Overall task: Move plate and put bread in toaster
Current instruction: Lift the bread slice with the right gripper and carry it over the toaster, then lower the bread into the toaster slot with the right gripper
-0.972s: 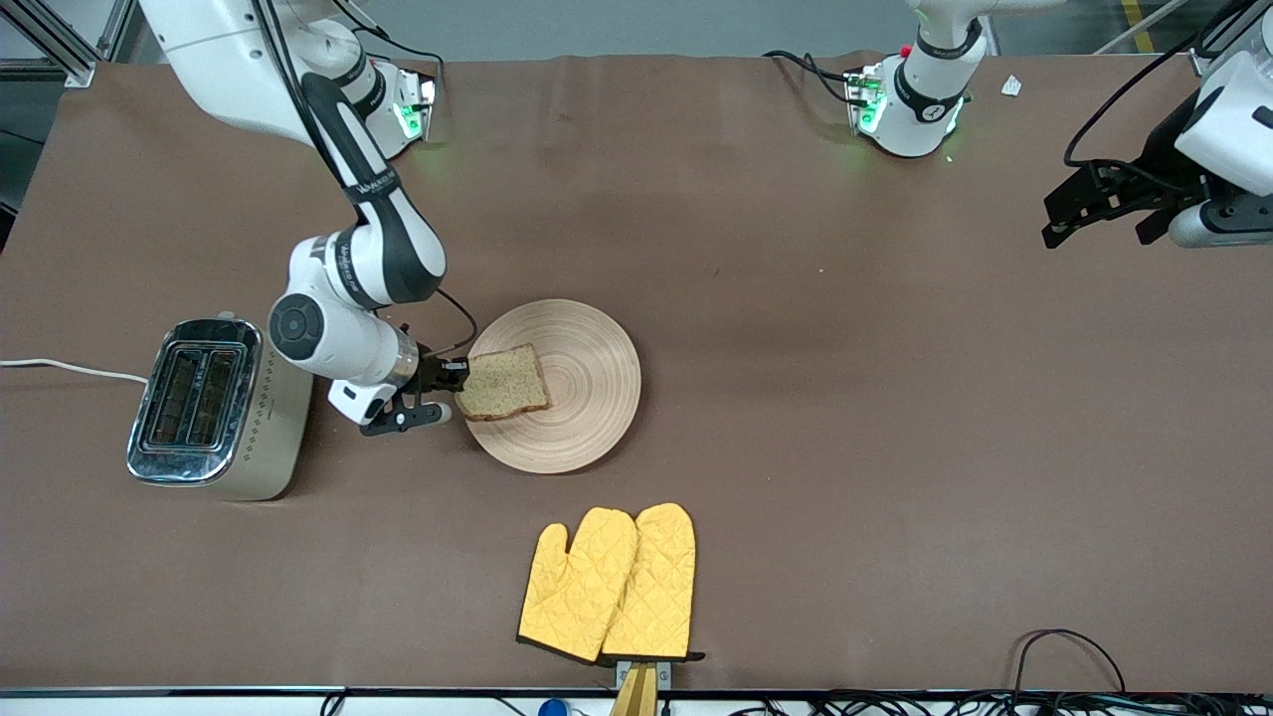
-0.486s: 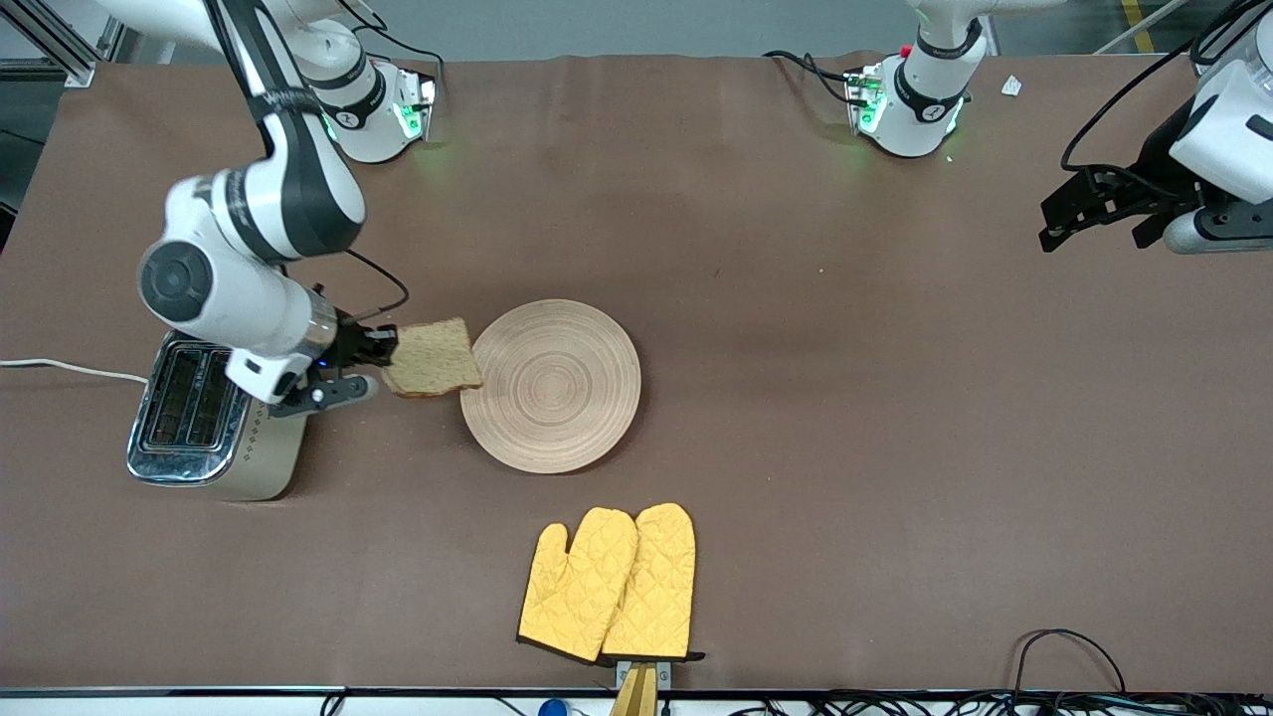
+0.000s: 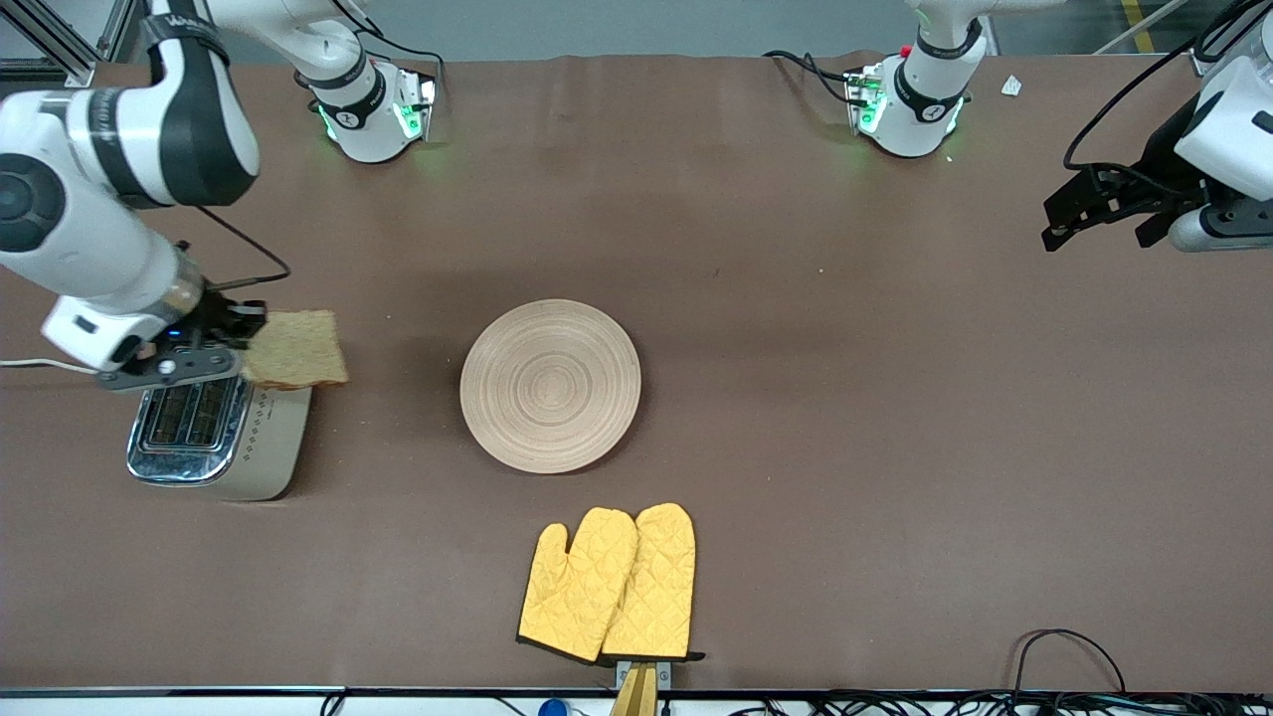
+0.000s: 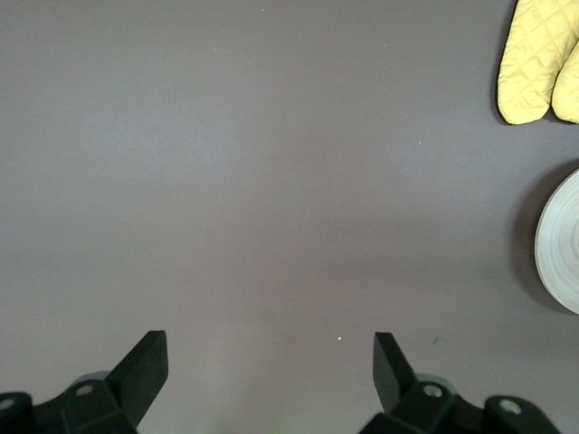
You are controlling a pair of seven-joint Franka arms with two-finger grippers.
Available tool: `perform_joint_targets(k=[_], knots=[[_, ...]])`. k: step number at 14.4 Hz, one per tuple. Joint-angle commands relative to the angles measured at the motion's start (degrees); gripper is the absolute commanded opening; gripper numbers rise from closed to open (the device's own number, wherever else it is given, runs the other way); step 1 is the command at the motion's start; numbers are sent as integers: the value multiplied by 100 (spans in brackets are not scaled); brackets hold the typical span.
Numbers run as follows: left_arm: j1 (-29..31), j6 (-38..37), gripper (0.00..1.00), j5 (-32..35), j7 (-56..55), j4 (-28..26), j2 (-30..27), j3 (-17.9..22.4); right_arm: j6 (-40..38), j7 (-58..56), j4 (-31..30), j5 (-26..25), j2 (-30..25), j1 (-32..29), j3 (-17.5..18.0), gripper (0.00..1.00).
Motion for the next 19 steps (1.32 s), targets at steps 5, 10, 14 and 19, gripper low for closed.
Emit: perform_joint_targets(k=[5,10,14,19], knots=[[-26,-48,100,126,72,68,47,-9,516,79,350,-1146,61,-775,82,0],[-35,-92,100,126,55,68,3,-9,747,1210,271,-1594,69,-961,91,0],[-35,-163,100,335,89,-11,-14,-211,667,2354,25,-1796,87,-741,126,0],[0,-83,100,468,194,-82,-6,-361,562,2778,-124,-2034,175,-521,126,0]])
